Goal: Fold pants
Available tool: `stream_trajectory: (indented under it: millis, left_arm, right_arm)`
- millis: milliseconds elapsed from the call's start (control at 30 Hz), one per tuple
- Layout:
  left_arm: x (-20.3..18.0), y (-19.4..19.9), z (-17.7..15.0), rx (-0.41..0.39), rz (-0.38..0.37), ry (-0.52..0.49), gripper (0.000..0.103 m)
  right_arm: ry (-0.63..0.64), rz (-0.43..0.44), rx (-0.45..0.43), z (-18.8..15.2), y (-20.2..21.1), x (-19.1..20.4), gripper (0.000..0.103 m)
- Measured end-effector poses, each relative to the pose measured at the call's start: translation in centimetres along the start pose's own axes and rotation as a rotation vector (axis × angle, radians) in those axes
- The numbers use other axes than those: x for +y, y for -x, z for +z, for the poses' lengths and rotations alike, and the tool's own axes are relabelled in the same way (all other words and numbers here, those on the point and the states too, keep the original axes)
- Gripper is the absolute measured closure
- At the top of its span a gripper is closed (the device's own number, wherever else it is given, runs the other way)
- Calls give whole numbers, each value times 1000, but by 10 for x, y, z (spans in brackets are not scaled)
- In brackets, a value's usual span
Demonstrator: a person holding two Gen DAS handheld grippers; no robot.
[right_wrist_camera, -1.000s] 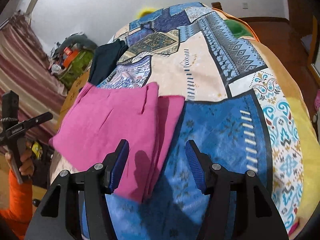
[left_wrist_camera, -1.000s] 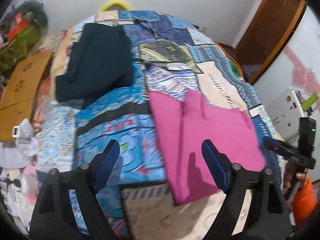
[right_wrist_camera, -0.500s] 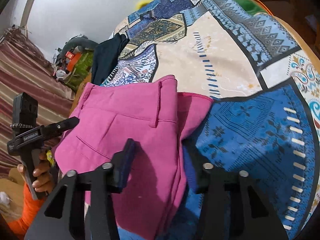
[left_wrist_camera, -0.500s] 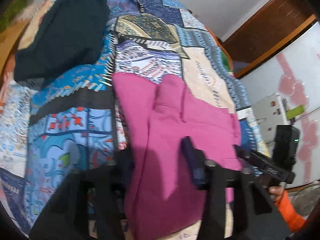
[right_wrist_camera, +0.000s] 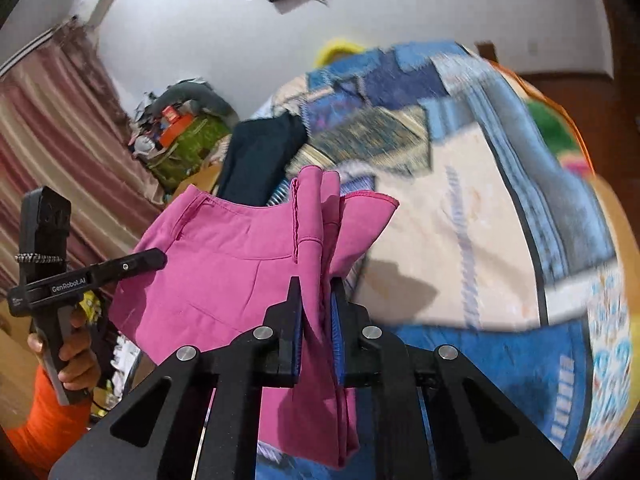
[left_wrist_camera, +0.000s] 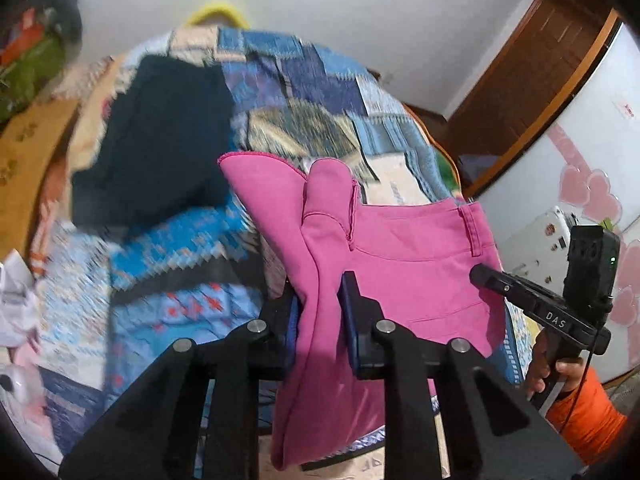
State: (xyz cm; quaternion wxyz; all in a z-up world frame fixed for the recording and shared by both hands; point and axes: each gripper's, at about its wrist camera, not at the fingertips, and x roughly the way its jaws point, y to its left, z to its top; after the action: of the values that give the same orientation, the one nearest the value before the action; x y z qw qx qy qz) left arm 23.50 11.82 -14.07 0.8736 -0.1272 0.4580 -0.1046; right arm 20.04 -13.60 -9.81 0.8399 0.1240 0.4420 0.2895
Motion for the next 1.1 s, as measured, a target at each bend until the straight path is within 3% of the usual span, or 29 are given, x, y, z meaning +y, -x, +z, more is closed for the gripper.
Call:
stream_trajectory:
  millis: [300,567,900,1100]
  left_arm:
    - [54,40,60,-134,110,44,83]
    - [119,29,108,-170,203,86,83]
    - [199,-50,151,-121,286,118,83]
    - [239,-128,142,9,361,157,83]
  right_arm:
    - [122,30,-72,74,-45,55,92]
    - [177,58,-79,123,-113,89,92]
    - [168,40,-4,151,-214,88,92]
    - [197,-31,108,135,-274,75,92]
